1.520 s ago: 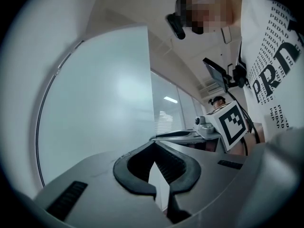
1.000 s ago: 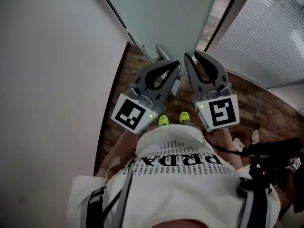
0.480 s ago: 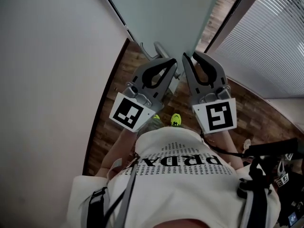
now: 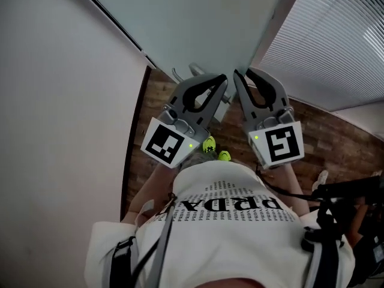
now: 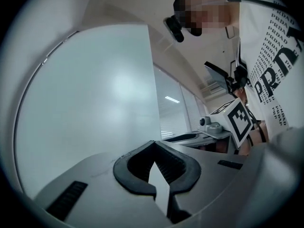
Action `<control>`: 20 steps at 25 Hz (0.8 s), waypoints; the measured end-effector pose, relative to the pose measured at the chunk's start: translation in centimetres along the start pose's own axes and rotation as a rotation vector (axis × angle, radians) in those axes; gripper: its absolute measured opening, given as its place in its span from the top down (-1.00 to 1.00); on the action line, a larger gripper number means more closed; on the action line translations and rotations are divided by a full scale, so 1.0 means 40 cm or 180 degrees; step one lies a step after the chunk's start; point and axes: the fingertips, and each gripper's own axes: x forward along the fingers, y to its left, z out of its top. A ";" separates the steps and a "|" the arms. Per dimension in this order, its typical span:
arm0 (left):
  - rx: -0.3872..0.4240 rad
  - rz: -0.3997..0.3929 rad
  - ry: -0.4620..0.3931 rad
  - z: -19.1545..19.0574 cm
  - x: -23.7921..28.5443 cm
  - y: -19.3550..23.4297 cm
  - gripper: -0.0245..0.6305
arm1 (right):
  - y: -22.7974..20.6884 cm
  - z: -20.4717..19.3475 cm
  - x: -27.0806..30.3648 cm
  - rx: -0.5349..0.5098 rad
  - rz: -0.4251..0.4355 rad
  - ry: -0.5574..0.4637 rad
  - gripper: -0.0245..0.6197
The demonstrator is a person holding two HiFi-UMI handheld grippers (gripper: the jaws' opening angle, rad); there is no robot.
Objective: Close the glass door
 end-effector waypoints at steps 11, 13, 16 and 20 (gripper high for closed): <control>0.0111 -0.0318 -0.0139 0.004 0.006 -0.014 0.95 | -0.036 -0.022 -0.015 -0.0210 -0.0299 0.0058 0.77; 0.0137 -0.0313 -0.0141 0.005 0.007 -0.017 0.95 | -0.035 -0.019 -0.017 -0.0226 -0.0297 0.0024 0.77; 0.0140 -0.0196 -0.0145 -0.004 0.010 -0.011 0.95 | -0.029 -0.022 -0.012 -0.0256 -0.0205 -0.0027 0.77; 0.0185 -0.0037 -0.0193 -0.020 0.012 -0.002 0.95 | -0.013 -0.032 -0.004 -0.0349 -0.0082 -0.0098 0.77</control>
